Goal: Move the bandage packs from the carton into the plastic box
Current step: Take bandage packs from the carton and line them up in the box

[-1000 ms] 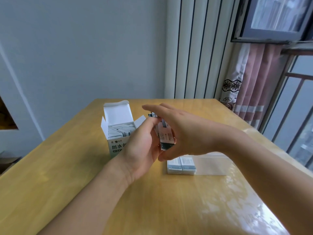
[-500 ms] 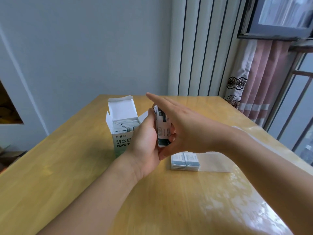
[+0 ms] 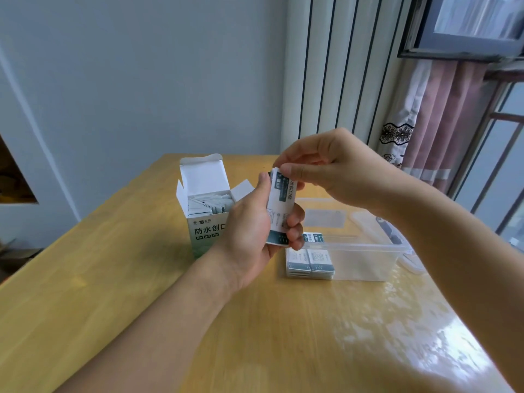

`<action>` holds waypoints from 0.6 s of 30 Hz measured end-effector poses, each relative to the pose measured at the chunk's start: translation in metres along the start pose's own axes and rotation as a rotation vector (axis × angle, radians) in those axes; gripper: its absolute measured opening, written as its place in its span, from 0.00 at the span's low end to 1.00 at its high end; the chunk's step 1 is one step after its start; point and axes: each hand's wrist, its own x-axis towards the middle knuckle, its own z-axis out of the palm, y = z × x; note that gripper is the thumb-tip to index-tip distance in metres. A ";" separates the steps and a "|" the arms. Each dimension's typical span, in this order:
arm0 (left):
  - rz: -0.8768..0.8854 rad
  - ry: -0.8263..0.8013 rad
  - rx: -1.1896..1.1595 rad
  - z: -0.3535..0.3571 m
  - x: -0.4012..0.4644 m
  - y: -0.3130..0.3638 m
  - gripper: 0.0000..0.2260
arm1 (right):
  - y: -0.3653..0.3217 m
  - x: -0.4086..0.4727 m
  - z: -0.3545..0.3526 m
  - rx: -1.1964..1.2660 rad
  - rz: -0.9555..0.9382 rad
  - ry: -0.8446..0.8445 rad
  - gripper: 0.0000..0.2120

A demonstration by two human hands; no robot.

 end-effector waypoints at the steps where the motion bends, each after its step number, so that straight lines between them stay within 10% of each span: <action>1: 0.002 -0.010 0.015 0.000 0.000 -0.001 0.24 | 0.000 0.001 -0.001 0.039 0.036 -0.011 0.07; 11: 0.066 -0.107 0.166 -0.002 -0.001 0.000 0.32 | -0.004 -0.002 -0.017 0.028 0.137 -0.154 0.05; 18: 0.379 0.186 0.406 -0.014 0.009 0.001 0.28 | 0.046 0.001 -0.067 -0.245 0.455 -0.104 0.05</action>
